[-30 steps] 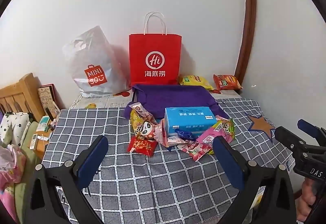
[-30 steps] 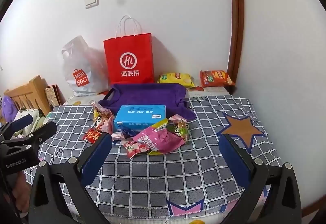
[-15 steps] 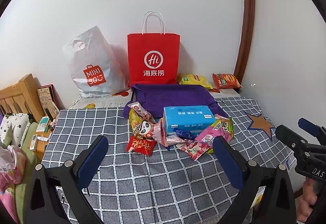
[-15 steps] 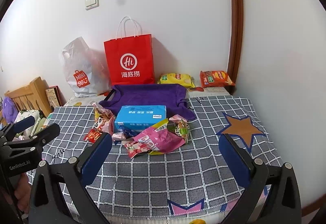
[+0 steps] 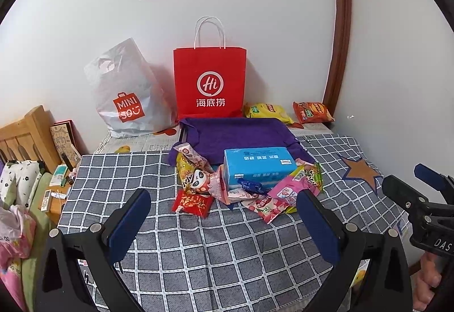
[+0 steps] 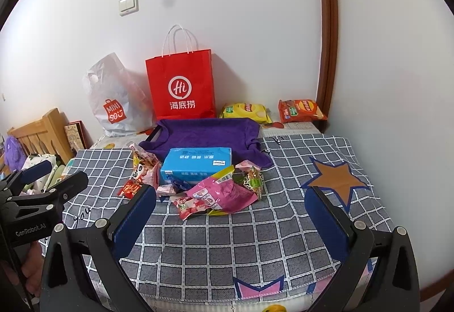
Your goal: Organize snacks
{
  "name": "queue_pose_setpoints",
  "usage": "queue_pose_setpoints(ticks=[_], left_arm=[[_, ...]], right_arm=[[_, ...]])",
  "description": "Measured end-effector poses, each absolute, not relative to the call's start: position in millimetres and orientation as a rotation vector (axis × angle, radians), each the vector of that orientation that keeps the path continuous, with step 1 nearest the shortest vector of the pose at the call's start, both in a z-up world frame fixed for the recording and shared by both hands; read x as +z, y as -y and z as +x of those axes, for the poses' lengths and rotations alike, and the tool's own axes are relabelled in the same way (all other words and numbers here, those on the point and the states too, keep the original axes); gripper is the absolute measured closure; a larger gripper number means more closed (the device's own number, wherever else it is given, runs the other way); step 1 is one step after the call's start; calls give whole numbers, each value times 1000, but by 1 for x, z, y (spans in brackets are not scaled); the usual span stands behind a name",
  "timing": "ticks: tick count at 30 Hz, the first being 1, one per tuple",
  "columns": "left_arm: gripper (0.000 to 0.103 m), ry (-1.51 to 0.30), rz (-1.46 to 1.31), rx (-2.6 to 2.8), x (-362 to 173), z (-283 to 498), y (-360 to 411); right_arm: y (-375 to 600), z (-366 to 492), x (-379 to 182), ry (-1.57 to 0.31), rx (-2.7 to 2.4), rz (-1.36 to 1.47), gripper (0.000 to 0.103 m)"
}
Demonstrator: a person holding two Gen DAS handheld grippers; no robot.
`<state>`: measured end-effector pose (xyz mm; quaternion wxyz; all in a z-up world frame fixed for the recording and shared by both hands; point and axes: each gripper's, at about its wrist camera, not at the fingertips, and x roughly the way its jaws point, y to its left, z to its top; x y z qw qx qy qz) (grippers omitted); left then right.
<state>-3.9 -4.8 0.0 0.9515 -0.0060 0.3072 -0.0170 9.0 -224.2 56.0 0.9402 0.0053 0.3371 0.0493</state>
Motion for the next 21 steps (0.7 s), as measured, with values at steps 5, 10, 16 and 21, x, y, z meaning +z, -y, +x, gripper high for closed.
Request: queue_pose_setpoints(ticks=[5,10,16,21], left_arm=[[0,-624,-8,-38,-1,-6,6],[0,-620,-10,-39,0,-7,5],[0,-618,-10,-37,0,-8,6],[0,-618,-10,-38,0,-8,6]], right_arm=[[224,7,55,-686,103,15,0],[223,6,53,-687,104,10,0],[223,5,53,-689,106,13,0],[222,5,52,-691,104,13,0]])
